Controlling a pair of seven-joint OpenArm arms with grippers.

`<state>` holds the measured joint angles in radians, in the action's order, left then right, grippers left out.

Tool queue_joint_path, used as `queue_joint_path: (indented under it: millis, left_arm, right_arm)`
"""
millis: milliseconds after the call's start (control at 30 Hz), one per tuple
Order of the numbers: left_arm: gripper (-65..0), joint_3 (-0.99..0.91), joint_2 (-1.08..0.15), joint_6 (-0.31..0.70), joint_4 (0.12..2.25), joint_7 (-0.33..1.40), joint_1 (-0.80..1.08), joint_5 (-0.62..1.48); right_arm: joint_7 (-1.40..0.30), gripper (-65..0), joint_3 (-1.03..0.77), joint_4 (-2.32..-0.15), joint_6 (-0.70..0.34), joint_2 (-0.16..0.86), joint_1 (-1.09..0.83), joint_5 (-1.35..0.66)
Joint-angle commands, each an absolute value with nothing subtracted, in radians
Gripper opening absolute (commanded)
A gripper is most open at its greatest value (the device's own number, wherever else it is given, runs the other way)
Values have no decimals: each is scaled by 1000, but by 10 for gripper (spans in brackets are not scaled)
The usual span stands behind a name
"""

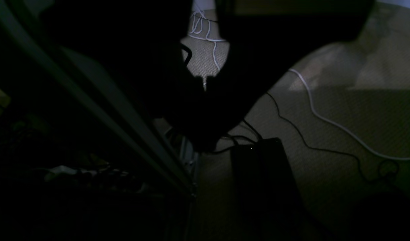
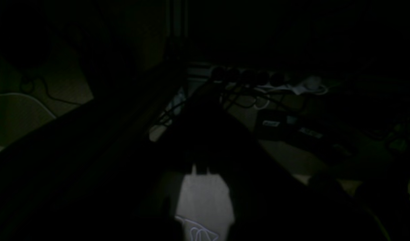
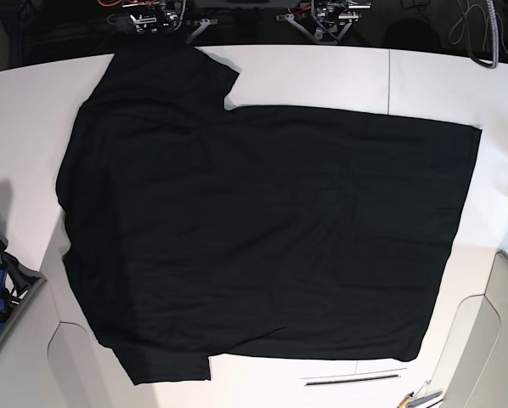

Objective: Fold the T-shirt properly

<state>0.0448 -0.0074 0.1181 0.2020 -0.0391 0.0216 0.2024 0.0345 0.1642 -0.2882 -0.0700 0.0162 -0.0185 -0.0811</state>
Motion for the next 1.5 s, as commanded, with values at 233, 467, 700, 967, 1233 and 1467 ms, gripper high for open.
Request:
queue_joint_path:
  millis: [233,467,700,967,1233,1467]
  left_arm:
    - [-650,46,-3,124,207,-48,20,205]
    - [-650,46,-3,124,207,-48,20,205]
    - [-650,46,-3,124,207,-48,20,205]
    - [-650,46,-15,124,278,-86,88,205]
    - [-650,46,-85,125,484,-86,255,205]
    - [-650,46,-177,125,701,-86,422,206]
  right_arm:
    - [48,-650,163,-297,-67,17,-12,-78]
    - [48,-650,163,-297,-67,17,-12,-78]
    - [49,-650,163,-308,-67,22,-20,-78]
    - [60,-650,163,-475,-67,78,-141,-75]
    - [60,-650,163,-654,-67,165,-292,-75]
    - [60,-650,163,-830,-67,219,-422,-75]
